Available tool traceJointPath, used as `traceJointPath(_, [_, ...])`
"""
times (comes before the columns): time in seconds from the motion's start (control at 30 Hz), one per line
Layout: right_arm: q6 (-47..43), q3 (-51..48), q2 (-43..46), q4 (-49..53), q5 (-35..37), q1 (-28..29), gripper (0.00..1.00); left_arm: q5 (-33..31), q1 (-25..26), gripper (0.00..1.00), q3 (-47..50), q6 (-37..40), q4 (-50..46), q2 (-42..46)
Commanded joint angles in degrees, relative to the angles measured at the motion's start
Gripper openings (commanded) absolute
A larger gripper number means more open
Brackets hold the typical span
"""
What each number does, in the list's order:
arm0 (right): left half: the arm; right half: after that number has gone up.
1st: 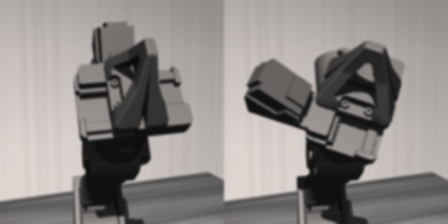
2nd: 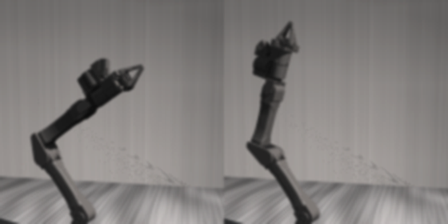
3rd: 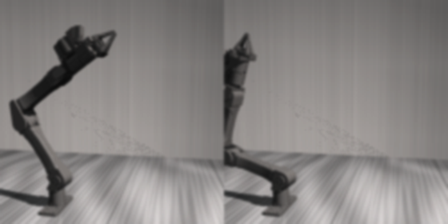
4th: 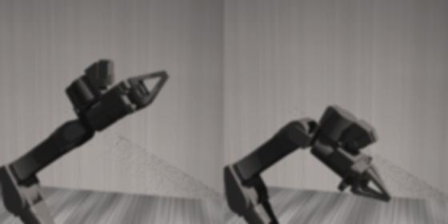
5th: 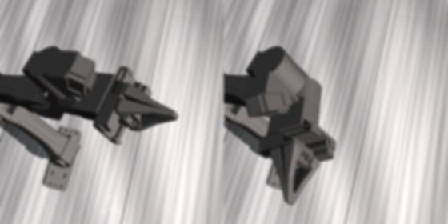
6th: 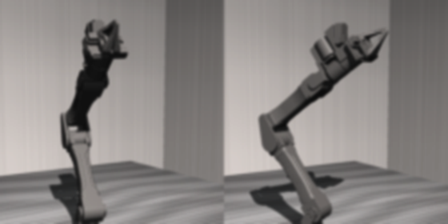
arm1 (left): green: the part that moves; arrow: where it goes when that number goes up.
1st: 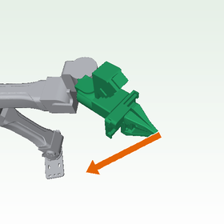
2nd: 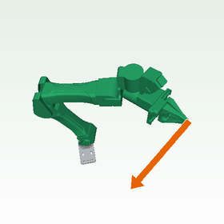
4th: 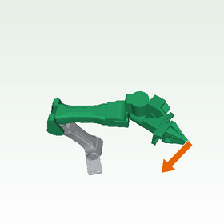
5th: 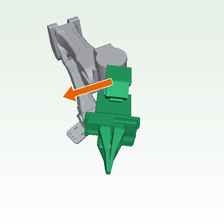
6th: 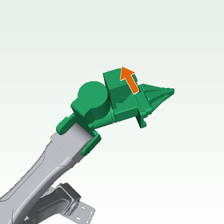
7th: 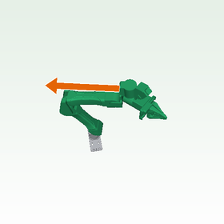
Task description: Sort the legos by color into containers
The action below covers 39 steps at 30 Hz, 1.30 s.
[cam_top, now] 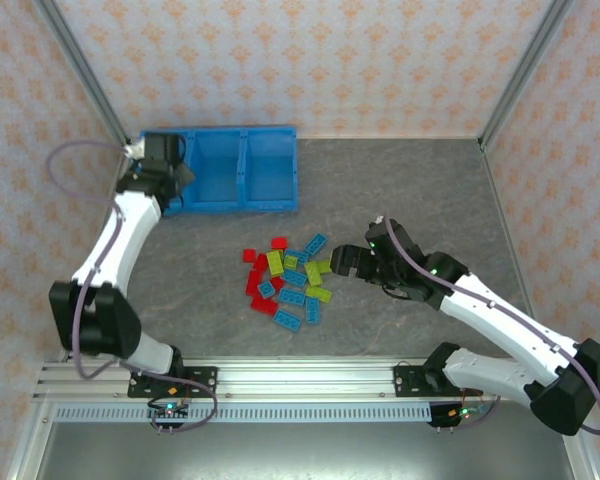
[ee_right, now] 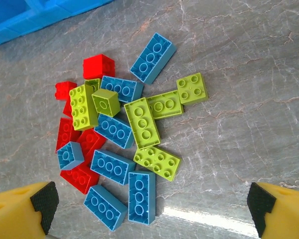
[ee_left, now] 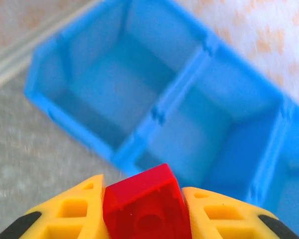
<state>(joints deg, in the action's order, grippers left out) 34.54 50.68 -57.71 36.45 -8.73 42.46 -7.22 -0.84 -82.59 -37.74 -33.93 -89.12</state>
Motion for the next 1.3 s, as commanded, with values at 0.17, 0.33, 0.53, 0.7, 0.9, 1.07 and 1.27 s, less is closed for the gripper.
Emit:
traceJointPath(0.17, [2.77, -1.87, 7.93, 4.19, 3.46, 0.34, 0.99, -1.20, -6.84, 0.25, -35.70, 3.53, -15.93, -32.14])
traceJointPath(0.33, [2.75, -0.55, 12.43, 10.80, 7.50, 0.35, 0.99, 1.55, -8.82, 0.34, -50.17, 3.02, -20.49, -42.81])
traceJointPath(0.53, [6.06, -3.93, 14.68, 9.10, 10.12, 0.35, 0.99, 3.44, -8.74, 0.54, -52.16, 2.09, -21.57, -41.32])
traceJointPath(0.7, [5.50, -3.55, 12.10, 5.73, 11.84, 0.35, 0.99, 5.03, -6.13, 0.57, -43.05, 1.38, -19.68, -31.96])
traceJointPath(0.9, [0.81, 2.26, 1.37, 1.86, 10.49, 0.35, 0.99, 8.67, 2.62, 0.57, -20.19, 2.44, -12.17, -11.19])
traceJointPath(1.07, [-0.63, 8.13, -11.86, -0.76, 11.66, 0.35, 0.99, 9.62, 16.66, 0.55, -5.28, 13.62, -12.24, 3.23])
traceJointPath(1.27, [6.26, 19.07, -29.97, 0.28, 13.80, 0.26, 1.00, 24.31, 27.66, 0.58, 5.63, 33.79, -19.45, 15.29])
